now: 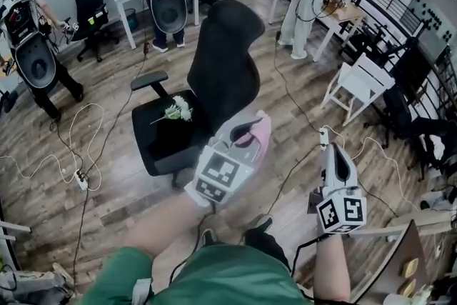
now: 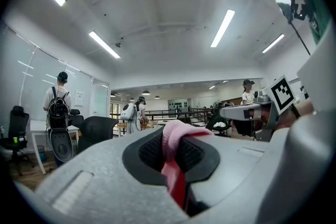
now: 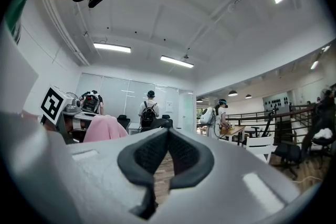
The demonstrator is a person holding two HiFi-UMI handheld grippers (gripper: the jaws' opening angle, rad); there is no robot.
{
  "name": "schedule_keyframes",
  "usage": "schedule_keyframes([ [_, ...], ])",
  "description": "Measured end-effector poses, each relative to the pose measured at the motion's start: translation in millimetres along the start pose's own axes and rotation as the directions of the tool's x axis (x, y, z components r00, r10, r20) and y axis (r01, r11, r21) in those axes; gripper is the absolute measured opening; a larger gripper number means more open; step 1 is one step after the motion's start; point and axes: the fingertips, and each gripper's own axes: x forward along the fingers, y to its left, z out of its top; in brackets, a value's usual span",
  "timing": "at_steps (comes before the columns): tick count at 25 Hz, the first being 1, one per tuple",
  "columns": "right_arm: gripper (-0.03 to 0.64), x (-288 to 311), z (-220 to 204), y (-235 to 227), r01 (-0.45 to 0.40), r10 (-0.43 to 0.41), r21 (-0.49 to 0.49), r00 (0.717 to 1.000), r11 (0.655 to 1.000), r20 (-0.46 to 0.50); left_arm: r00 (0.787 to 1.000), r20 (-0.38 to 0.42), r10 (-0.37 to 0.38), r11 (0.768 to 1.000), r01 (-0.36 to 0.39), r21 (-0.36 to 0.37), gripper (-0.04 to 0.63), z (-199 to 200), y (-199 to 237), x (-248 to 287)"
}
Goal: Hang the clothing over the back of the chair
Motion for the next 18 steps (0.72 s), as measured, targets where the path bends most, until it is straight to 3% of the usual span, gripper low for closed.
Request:
schedule_keyframes([
  [9, 0.0, 75.2, -34.1, -19.3, -0.1, 0.099, 0.091, 0.995, 0.991, 0.01, 0.997, -0.023, 0.071, 0.998, -0.071, 0.002, 0.015, -3.8, 22.4, 48.5],
  [18, 0.0, 154.8, -45.3, -113.6, -0.189, 0.187, 0.151, 0.982, 0.97, 0.026, 0.989, -0.073, 0.129, 0.992, -0.128, 0.013, 0.015, -6.4, 24.0, 163.5],
])
